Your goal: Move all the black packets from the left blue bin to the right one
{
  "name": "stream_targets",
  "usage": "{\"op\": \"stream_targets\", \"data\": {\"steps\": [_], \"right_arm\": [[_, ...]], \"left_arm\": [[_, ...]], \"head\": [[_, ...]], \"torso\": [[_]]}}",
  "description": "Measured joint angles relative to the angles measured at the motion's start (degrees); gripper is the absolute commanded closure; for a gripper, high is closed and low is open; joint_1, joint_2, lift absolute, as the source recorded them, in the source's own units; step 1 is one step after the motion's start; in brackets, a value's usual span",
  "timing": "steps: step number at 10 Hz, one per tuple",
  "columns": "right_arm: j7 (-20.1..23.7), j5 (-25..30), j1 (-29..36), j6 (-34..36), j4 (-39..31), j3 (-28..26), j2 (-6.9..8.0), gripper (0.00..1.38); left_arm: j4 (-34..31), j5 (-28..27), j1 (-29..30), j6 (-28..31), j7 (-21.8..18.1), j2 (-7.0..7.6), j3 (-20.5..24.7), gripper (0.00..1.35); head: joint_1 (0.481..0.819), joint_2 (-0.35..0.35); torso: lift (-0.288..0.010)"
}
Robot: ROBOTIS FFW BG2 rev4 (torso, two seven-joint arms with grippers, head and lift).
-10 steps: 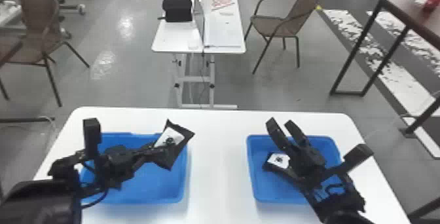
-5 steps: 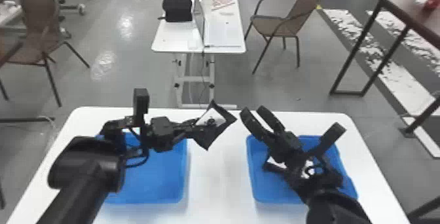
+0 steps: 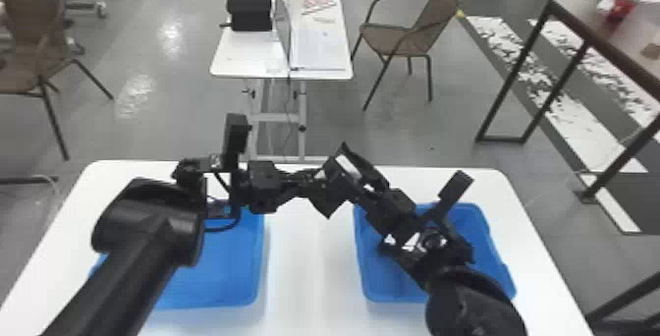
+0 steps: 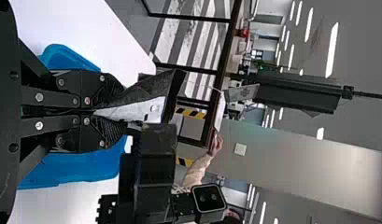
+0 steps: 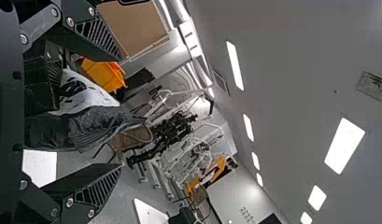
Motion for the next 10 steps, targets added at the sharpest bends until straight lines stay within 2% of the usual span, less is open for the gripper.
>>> {"op": "stream_targets", "data": {"steps": [1, 2, 4, 5, 6, 7, 8, 9, 10], "right_arm": [[0.1, 0.3, -0.9, 0.0, 1.2, 0.2, 0.02, 1.18], [-0.3, 0.7, -1.5, -0.6, 2.0, 0.3, 0.02, 1.27], [-1.3, 0.3, -1.2, -3.0, 2.6, 0.3, 0.16, 1.27], [-1.3, -1.0, -0.5, -3.3, 2.6, 0.3, 0.20, 1.27], [-1.3, -3.0, 0.4, -3.4, 2.4, 0.3, 0.29, 1.27], [-1.4, -5.6, 1.5, -3.4, 2.1, 0.4, 0.55, 1.27], [-1.4, -7.8, 2.5, -3.5, 1.8, 0.3, 0.79, 1.27], [-2.3, -8.7, 2.7, -3.9, 2.2, -0.3, 0.84, 1.27], [-2.8, -8.7, 2.2, -4.2, 3.4, -2.1, 0.69, 1.27]], "left_arm": [[0.1, 0.2, -0.2, 0.1, 0.0, -0.01, -0.7, 1.21], [0.1, 0.4, -0.3, 0.3, 0.0, -0.01, -0.9, 1.21], [0.1, 0.6, 0.4, 0.6, 0.7, -0.01, -0.4, 1.19], [0.1, 0.8, 1.0, 0.4, 1.9, -0.02, 0.5, 1.07], [0.1, 1.1, 1.6, 0.1, 3.1, -0.03, 1.5, 0.87], [0.0, 1.7, 2.2, -0.6, 5.2, -0.01, 2.7, 0.57], [-0.6, 3.0, 3.1, -1.2, 8.1, -0.01, 3.9, 0.36], [-2.9, 4.1, 5.0, -0.3, 9.7, 0.02, 5.7, 0.22], [-6.9, 4.5, 7.9, 1.8, 10.7, 0.01, 7.5, 0.15]], "head": [[0.695, -0.121], [0.695, -0.123], [0.695, -0.128], [0.695, -0.125], [0.695, -0.122], [0.695, -0.116], [0.695, -0.107], [0.695, -0.104], [0.695, -0.108]], "torso": [[0.000], [0.000], [0.000], [0.000], [0.000], [0.000], [0.000], [0.000], [0.000]]}}
